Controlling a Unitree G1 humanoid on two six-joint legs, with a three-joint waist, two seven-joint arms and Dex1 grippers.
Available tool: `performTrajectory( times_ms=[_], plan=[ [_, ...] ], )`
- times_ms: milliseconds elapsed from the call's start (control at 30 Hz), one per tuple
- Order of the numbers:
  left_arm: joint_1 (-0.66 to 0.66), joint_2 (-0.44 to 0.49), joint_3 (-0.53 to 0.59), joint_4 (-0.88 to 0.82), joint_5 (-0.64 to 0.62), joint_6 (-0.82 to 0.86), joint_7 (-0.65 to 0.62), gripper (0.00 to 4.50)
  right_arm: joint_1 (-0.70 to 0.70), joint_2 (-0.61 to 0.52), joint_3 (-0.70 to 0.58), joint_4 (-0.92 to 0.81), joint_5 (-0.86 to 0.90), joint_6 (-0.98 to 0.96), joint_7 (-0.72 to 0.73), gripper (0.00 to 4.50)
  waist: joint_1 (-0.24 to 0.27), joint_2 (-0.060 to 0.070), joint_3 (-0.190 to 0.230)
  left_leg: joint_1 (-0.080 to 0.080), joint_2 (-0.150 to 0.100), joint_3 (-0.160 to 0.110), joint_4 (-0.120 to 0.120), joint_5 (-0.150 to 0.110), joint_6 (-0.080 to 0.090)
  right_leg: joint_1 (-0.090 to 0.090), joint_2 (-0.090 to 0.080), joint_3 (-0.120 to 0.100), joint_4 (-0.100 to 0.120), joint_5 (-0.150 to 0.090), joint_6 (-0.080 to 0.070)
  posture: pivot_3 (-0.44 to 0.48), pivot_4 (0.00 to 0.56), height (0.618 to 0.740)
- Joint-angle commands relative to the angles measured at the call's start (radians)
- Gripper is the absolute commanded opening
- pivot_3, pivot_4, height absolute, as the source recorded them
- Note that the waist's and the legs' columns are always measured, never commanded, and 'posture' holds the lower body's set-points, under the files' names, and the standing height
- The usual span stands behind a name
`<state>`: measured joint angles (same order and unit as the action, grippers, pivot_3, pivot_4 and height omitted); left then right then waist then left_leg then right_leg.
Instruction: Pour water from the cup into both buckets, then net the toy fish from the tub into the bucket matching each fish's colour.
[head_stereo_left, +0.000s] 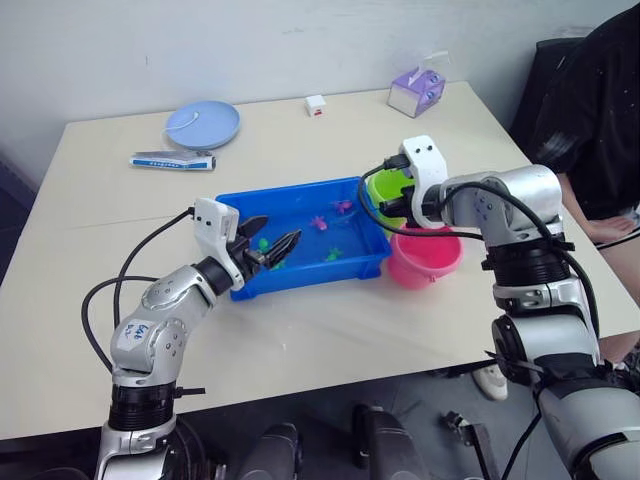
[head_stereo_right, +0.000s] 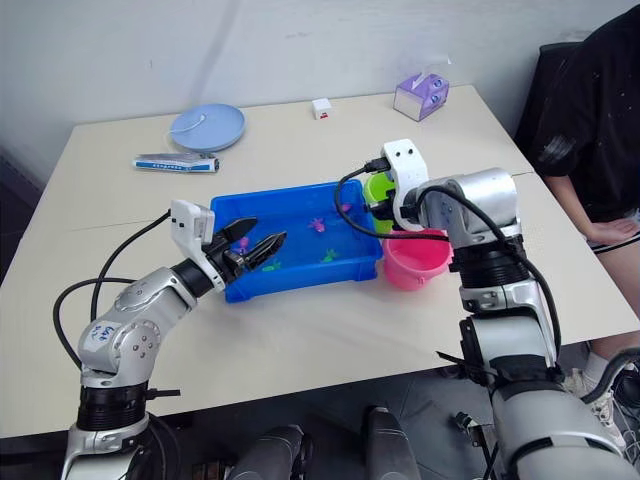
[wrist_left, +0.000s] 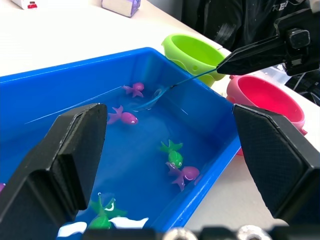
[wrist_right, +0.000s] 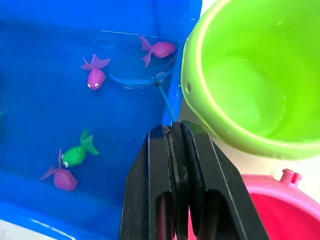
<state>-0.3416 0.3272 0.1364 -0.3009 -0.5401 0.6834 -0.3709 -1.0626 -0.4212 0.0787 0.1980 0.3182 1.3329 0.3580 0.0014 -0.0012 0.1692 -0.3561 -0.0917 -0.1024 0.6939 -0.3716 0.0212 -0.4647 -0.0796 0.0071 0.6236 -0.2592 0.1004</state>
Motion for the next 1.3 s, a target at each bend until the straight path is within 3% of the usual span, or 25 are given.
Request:
performTrajectory(
  times_ms=[33, 700, 933, 1300],
  plan=[
    [-0.012, 0.005, -0.005, -0.013, 0.004, -0.020, -0.011, 4.30, 0.007, -0.035, -0.004, -0.096, -0.013, 0.000, 0.001, 0.76, 0.000, 0.000, 0.000, 0.000, 0.000, 0.000, 0.000, 0.000, 0.000, 0.000, 0.000, 0.000, 0.000, 0.000, 0.000, 0.000, 0.150, 0.740],
    [0.024, 0.106, -0.001, -0.068, -0.005, 0.007, -0.068, 4.30, 0.120, -0.041, -0.066, -0.393, 0.071, 0.124, 0.041, 0.76, -0.002, 0.000, 0.000, 0.000, 0.001, 0.000, -0.002, 0.000, 0.000, 0.000, 0.000, 0.001, -0.001, 0.000, 0.000, 0.000, 0.150, 0.740],
    [0.020, 0.114, -0.011, -0.062, 0.000, 0.005, -0.080, 4.30, 0.151, -0.007, -0.134, -0.499, 0.115, 0.150, 0.039, 0.76, -0.002, 0.000, 0.000, 0.000, 0.001, 0.000, -0.002, 0.000, 0.000, 0.000, 0.000, 0.001, -0.002, 0.000, 0.000, 0.000, 0.150, 0.740],
    [0.005, 0.138, -0.033, -0.032, 0.011, -0.001, -0.124, 4.30, 0.252, 0.007, -0.299, -0.800, 0.216, 0.158, 0.047, 0.76, 0.001, 0.000, 0.000, 0.000, 0.001, 0.000, -0.003, 0.000, 0.000, 0.000, 0.000, 0.001, -0.002, 0.000, 0.000, 0.000, 0.150, 0.740]
  ],
)
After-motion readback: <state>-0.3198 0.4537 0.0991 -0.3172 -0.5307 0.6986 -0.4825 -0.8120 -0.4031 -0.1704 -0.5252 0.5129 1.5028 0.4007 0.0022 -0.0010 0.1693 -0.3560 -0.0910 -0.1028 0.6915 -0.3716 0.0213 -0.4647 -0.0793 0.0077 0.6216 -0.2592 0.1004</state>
